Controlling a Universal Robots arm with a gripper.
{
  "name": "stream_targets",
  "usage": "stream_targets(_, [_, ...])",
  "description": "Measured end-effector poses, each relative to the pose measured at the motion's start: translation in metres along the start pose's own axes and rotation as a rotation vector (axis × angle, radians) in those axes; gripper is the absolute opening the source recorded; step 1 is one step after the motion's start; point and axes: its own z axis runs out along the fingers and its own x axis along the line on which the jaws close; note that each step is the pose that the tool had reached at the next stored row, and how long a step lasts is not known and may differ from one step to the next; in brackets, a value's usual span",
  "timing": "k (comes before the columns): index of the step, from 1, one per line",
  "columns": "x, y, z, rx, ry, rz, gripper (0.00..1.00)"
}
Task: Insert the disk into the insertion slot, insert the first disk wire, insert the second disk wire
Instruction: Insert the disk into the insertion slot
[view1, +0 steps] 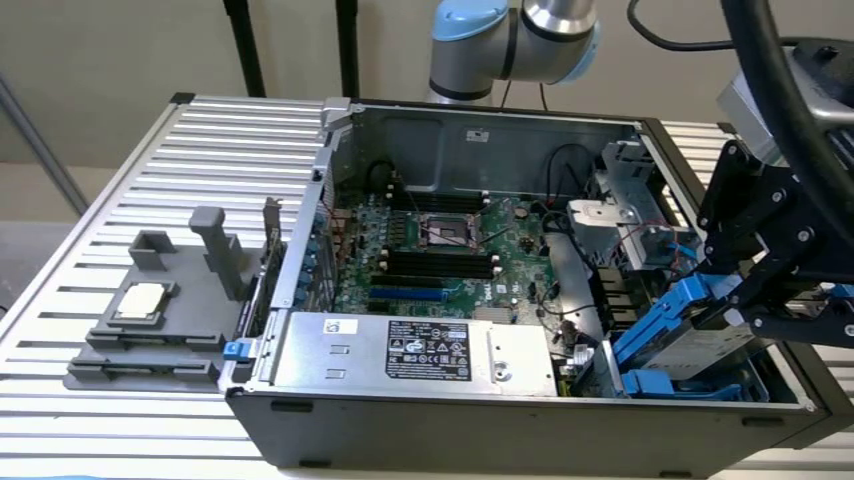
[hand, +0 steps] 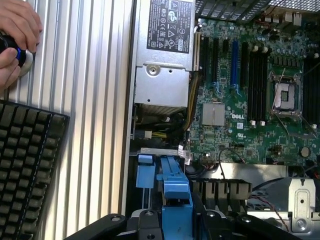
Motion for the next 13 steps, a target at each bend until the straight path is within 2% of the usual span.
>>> stream_targets(5, [-0.0001,0.0000,-0.0004,0.0000,0.0002,0.000,0.32])
stream_targets(10, [-0.0010,0.0009,-0.0073,0.0006,0.0003,-0.001,0.32])
stream_targets(11, [-0.0010,0.0012,-0.0074,0.0018,-0.0001,-0.001,0.32])
stream_targets(13, [-0.0011,0.0023,-0.0074,0.0088,-0.0017,-0.003,0.32])
